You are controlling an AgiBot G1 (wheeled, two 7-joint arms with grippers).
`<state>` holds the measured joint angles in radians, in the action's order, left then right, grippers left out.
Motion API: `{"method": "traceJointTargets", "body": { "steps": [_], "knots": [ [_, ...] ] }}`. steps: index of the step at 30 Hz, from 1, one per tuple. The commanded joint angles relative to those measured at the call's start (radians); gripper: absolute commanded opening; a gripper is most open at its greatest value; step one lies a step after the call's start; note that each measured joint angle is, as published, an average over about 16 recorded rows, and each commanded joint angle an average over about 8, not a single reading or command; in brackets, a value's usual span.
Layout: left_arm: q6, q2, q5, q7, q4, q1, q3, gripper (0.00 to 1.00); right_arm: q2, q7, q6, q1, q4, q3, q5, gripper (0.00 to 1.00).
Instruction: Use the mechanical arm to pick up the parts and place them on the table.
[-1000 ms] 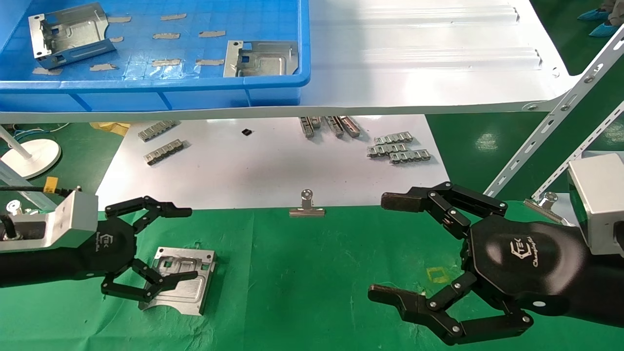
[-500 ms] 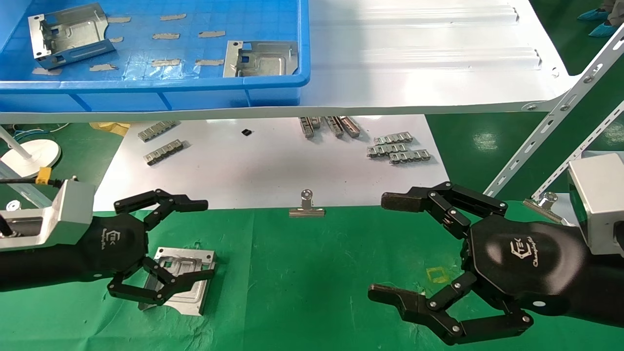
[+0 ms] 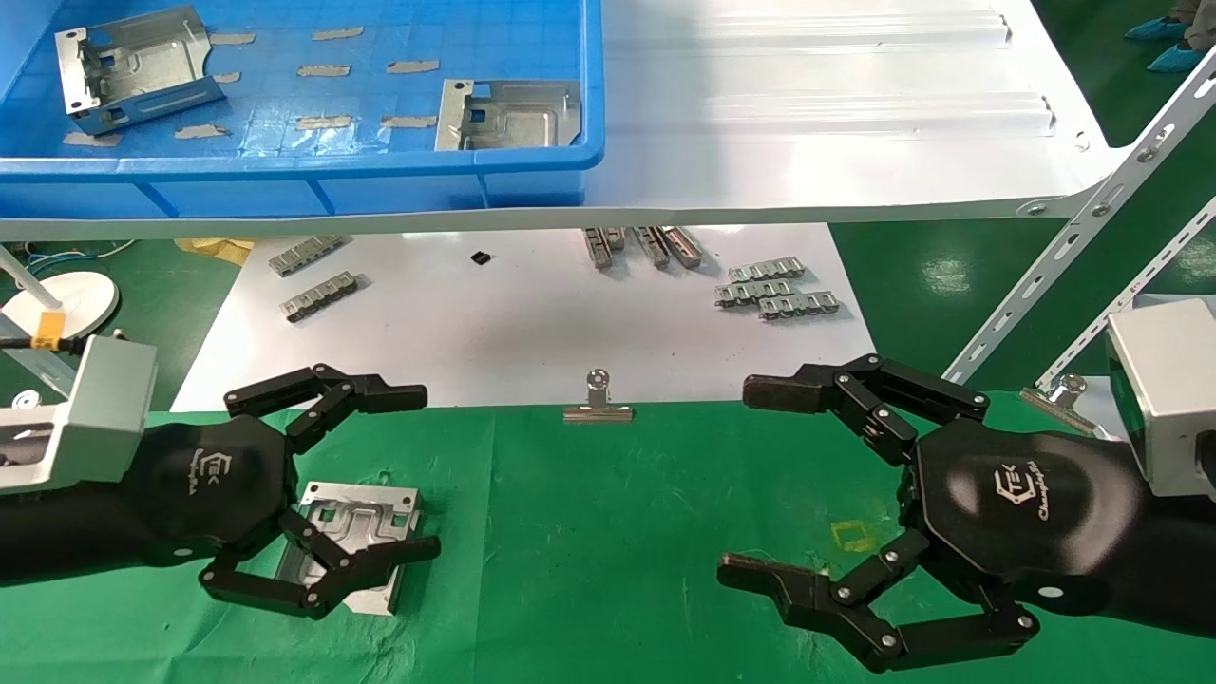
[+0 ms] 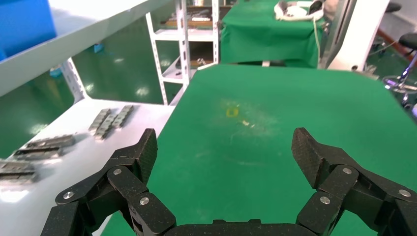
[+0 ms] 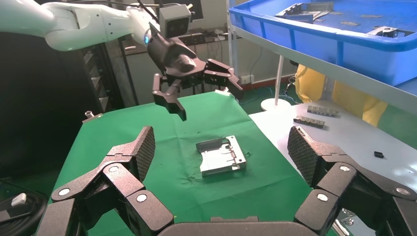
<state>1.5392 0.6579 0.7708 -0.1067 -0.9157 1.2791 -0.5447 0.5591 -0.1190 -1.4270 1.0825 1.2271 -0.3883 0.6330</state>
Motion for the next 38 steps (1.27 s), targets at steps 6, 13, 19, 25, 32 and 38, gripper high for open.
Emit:
{"method": "traceJointTargets", "body": {
  "steps": [6,13,19,25,32,38],
  "knots": [
    [-0.012,-0.013,-0.011,0.08,-0.1,-0.056,0.072,1.0,0.0,0.0,0.0,0.0,0.0,0.0,0.0,1.0],
    [-0.024,-0.025,-0.022,0.16,-0.2,-0.111,0.144,1.0,0.0,0.0,0.0,0.0,0.0,0.0,0.0,1.0],
    [-0.034,-0.036,-0.031,0.229,-0.286,-0.159,0.206,1.0,0.0,0.0,0.0,0.0,0.0,0.0,0.0,1.0],
    [-0.042,-0.045,-0.039,0.287,-0.361,-0.2,0.259,1.0,0.0,0.0,0.0,0.0,0.0,0.0,0.0,1.0],
    [-0.045,-0.05,-0.044,0.306,-0.395,-0.218,0.284,1.0,0.0,0.0,0.0,0.0,0.0,0.0,0.0,1.0],
    [-0.046,-0.05,-0.044,0.302,-0.387,-0.215,0.279,1.0,0.0,0.0,0.0,0.0,0.0,0.0,0.0,1.0]
  ]
}}
